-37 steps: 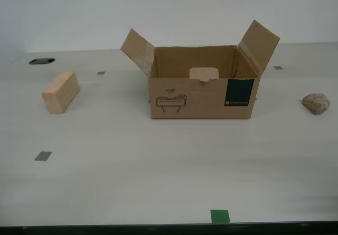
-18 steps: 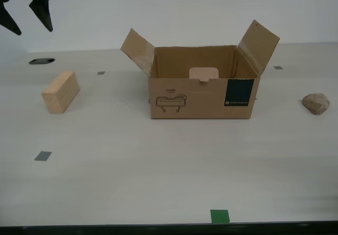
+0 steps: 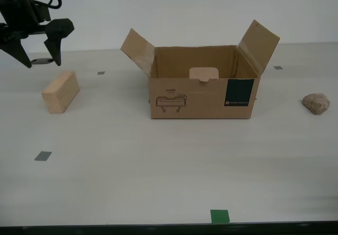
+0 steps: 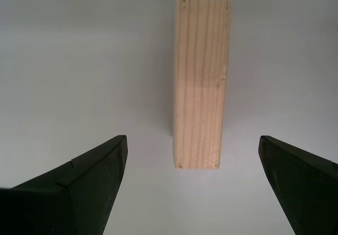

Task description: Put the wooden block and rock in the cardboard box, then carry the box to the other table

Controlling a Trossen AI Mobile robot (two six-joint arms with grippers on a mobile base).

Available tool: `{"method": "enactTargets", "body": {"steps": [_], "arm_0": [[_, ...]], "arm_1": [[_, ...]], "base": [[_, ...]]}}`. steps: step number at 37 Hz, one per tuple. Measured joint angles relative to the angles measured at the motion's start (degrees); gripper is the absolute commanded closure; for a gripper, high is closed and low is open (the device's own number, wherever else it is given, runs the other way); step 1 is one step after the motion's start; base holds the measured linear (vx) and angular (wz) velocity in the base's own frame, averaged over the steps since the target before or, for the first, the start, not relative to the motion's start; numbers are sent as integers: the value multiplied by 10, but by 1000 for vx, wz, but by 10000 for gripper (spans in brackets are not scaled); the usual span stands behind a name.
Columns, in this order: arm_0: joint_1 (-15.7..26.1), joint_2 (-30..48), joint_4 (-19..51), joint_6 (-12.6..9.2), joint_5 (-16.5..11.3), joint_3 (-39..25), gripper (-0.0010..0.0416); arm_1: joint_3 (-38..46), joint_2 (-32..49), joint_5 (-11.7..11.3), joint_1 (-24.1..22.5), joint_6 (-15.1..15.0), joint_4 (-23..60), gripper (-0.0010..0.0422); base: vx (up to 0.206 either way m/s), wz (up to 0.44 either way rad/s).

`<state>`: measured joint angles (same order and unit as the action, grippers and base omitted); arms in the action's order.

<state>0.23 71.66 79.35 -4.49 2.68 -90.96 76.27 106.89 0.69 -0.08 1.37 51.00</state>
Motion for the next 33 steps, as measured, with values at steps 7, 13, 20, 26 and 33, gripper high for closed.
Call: {"method": "enactTargets", "body": {"steps": [7, 13, 20, 26, 33], "arm_0": [[0, 0, 6, -1, 0, 0, 8], [0, 0, 6, -4, 0, 0, 8], [0, 0, 3, -13, 0, 15, 8], [-1, 0, -7, -14, 0, 63, 8], [0, 0, -58, -13, 0, 135, 8]], "arm_1": [[0, 44, 0, -2, -1, -35, 73], [0, 68, 8, -6, -7, -52, 73], [0, 72, 14, -17, -5, -82, 73], [1, 78, 13, -22, 0, -90, 73], [-4, 82, 2, -23, 0, -105, 74]], "base": [[0, 0], [0, 0], [0, 0], [0, 0], [0, 0]]}}
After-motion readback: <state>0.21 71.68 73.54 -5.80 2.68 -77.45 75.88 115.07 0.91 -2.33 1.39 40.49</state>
